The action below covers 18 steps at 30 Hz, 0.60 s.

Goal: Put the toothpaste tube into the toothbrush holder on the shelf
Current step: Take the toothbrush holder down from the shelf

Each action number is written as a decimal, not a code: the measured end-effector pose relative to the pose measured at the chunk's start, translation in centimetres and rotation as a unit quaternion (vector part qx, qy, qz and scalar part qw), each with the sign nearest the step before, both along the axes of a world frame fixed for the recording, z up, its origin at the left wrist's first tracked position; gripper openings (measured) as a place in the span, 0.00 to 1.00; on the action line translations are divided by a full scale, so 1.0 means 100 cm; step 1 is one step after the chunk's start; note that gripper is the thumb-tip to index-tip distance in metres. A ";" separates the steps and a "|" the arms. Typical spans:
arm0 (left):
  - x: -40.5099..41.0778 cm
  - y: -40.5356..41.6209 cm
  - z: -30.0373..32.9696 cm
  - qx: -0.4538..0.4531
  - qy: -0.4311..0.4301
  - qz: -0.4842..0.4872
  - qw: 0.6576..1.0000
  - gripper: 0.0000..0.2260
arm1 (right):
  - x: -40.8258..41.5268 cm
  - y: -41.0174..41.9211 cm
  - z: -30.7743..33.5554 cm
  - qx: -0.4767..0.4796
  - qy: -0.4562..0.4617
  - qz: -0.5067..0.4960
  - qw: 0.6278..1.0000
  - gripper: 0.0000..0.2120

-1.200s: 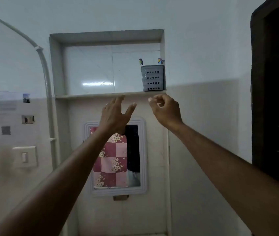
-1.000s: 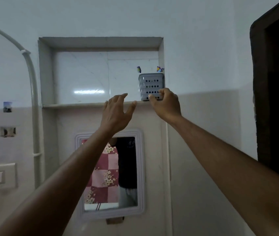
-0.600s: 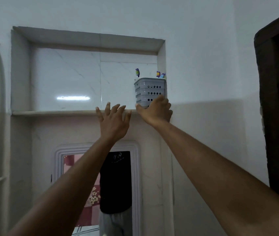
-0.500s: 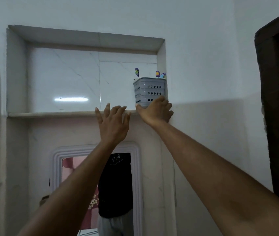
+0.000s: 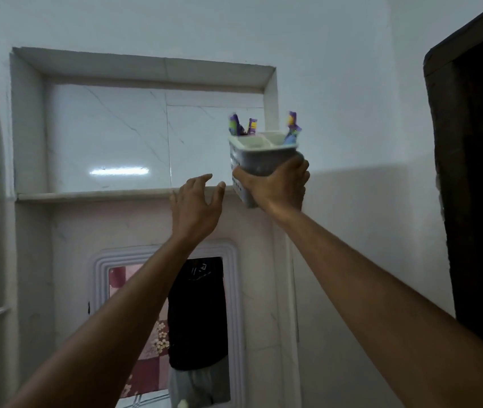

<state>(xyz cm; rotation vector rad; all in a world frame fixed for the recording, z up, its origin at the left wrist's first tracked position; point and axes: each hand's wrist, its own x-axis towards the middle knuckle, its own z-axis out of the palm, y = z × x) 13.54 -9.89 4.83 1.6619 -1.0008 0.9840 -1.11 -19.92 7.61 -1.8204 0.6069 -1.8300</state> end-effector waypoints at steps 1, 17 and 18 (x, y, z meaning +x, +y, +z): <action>-0.007 0.004 -0.003 -0.004 -0.008 -0.004 1.000 0.25 | -0.009 0.003 -0.005 0.003 -0.012 0.020 1.000 0.62; -0.100 0.096 -0.252 0.118 0.177 -0.047 0.976 0.27 | -0.093 0.040 -0.270 0.149 0.081 0.141 0.975 0.56; -0.104 0.104 -0.277 0.127 0.198 -0.046 0.971 0.27 | -0.095 0.044 -0.293 0.165 0.101 0.149 0.970 0.56</action>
